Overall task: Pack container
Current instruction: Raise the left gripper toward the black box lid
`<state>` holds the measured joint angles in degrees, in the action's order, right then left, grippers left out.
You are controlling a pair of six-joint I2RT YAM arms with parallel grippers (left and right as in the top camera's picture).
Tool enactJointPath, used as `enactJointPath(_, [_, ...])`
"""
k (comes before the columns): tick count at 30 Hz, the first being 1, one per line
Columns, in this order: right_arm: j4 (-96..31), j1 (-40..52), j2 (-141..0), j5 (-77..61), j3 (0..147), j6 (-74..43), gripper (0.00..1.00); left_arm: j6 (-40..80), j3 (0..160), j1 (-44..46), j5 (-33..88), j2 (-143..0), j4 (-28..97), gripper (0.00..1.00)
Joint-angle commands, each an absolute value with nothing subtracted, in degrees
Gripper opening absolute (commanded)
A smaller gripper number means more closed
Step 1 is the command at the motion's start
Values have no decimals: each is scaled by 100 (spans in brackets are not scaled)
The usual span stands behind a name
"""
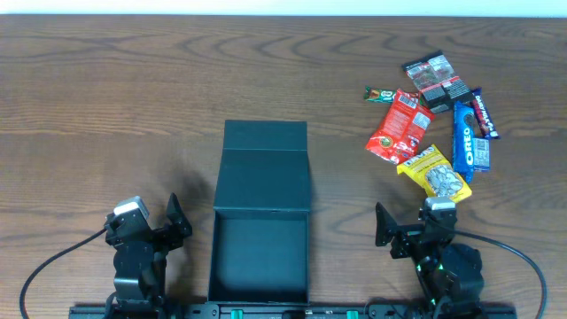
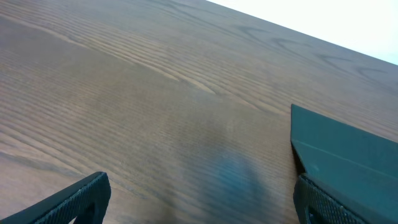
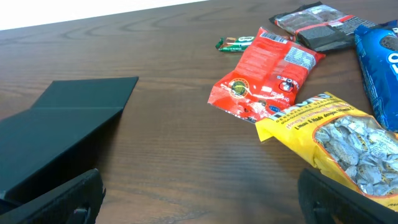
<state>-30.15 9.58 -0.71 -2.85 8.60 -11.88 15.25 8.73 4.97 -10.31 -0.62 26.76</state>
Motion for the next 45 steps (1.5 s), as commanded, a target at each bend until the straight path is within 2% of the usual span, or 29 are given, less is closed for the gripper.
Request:
enactJointPath(1, [-3020, 919, -30, -303, 816, -1107, 99, 1588, 760, 478, -1050, -25, 2683, 95])
enactJointPath(21, [-3020, 919, -30, -303, 816, -1107, 99, 1673, 760, 480, -1039, -25, 2630, 95])
enactJointPath(23, [-3020, 919, -30, -303, 816, -1107, 99, 2432, 760, 480, -587, -25, 2633, 95])
enactJointPath(27, [-3020, 919, -30, -303, 816, -1107, 99, 3977, 762, 480, 1594, -25, 2679, 95])
enactJointPath(30, [-3020, 919, -30, -303, 816, -1107, 99, 4377, 762, 480, 2880, -25, 2672, 95])
enactJointPath(34, [-3020, 919, -30, -303, 816, -1107, 99, 4890, 762, 480, 2703, -25, 2480, 95])
enactJointPath(36, [-3020, 919, -30, -303, 816, -1107, 99, 5231, 762, 480, 3098, -25, 2152, 95])
enactJointPath(40, [-3020, 919, -30, -303, 816, -1107, 99, 4995, 910, 480, 4056, -27, 934, 96])
enactJointPath(43, [-3020, 919, -30, -303, 816, -1107, 99, 4499, 1406, 480, 4003, -54, 1297, 96])
enactJointPath(45, [-3020, 919, -30, -303, 816, -1107, 99, 4010, 1953, 480, 3669, -176, 2069, 96])
